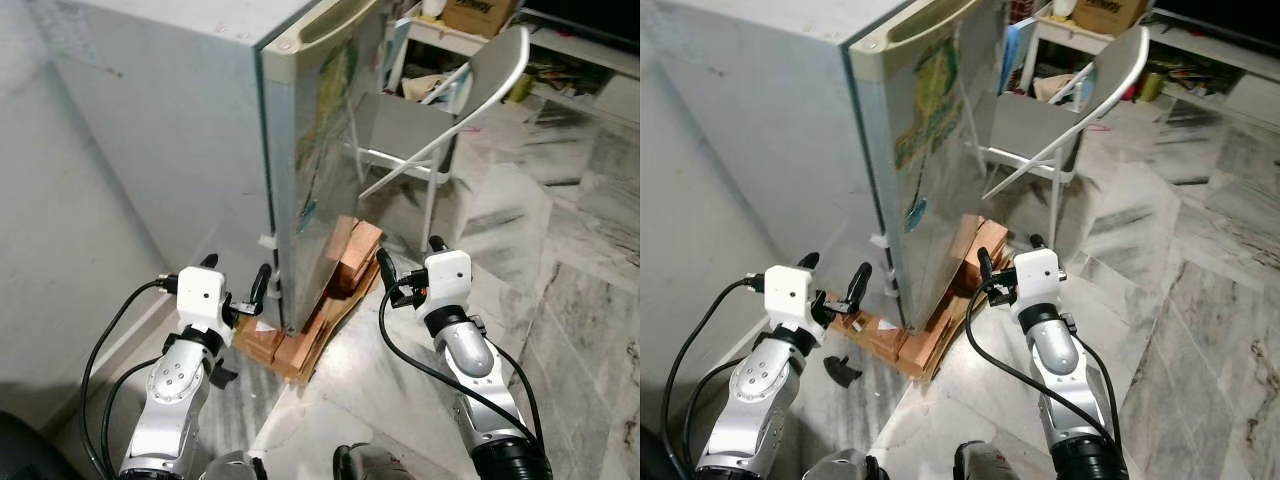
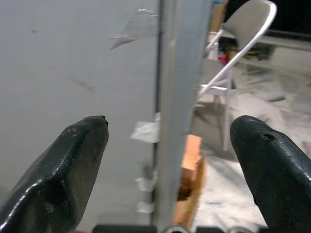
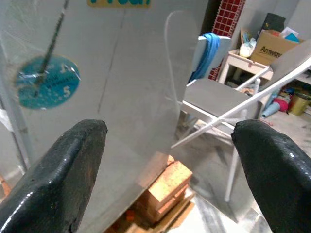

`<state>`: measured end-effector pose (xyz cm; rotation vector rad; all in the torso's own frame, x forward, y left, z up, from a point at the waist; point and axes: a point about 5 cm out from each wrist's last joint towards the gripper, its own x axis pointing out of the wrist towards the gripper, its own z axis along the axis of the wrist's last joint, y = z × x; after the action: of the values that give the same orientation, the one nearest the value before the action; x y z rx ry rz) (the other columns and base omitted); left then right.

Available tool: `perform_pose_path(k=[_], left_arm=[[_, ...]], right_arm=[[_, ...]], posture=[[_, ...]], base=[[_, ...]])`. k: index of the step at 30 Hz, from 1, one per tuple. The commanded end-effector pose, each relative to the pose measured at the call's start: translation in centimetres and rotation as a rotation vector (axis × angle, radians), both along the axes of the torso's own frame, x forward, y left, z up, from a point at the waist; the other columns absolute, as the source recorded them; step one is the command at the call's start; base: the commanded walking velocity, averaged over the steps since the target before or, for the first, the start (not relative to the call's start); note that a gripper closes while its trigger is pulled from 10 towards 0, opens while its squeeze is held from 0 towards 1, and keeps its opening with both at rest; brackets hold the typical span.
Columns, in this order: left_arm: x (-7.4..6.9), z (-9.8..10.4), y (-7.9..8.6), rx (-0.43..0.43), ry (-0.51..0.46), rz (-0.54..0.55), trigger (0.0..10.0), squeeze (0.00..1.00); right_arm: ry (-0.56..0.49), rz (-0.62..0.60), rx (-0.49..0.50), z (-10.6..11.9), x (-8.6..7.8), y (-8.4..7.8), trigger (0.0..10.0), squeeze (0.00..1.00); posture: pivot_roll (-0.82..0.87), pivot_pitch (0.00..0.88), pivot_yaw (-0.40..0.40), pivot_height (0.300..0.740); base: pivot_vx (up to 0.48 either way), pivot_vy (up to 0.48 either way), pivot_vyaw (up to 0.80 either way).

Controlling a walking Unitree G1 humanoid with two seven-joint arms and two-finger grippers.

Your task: Restocking fridge

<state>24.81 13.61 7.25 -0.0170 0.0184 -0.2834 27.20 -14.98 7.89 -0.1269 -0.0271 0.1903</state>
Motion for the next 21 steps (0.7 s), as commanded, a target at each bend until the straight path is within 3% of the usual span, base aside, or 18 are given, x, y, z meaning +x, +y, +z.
perform_pose_path(k=[1, 11, 18, 21], left_arm=[[-0.1, 0.3, 0.1, 0.001, -0.014, -0.009, 10.0, 0.0], [0.0, 0.3, 0.3, 0.003, -0.012, -0.002, 10.0, 0.0], [0.5, 0.3, 0.8, 0.025, -0.021, 0.034, 10.0, 0.0], [1.1, 0.2, 1.6, 0.045, -0.015, 0.087, 10.0, 0.0]], right_arm=[[-0.006, 0.005, 0.002, 0.2, 0.0, 0.1, 10.0, 0.0], [-0.003, -0.002, -0.007, 0.0, -0.3, -0.3, 10.0, 0.0], [0.004, 0.002, -0.007, -0.1, -0.4, -0.2, 10.0, 0.0], [0.011, 0.004, -0.016, -0.3, -0.6, -0.5, 10.0, 0.0]], posture=[[0.04, 0.079, -0.013, 0.74], [0.04, 0.072, -0.016, 0.74], [0.04, 0.068, -0.018, 0.74], [0.04, 0.068, -0.021, 0.74]], base=[[0.0, 0.0, -0.8], [0.0, 0.0, -0.77], [0.0, 0.0, -0.51], [0.0, 0.0, 0.0]])
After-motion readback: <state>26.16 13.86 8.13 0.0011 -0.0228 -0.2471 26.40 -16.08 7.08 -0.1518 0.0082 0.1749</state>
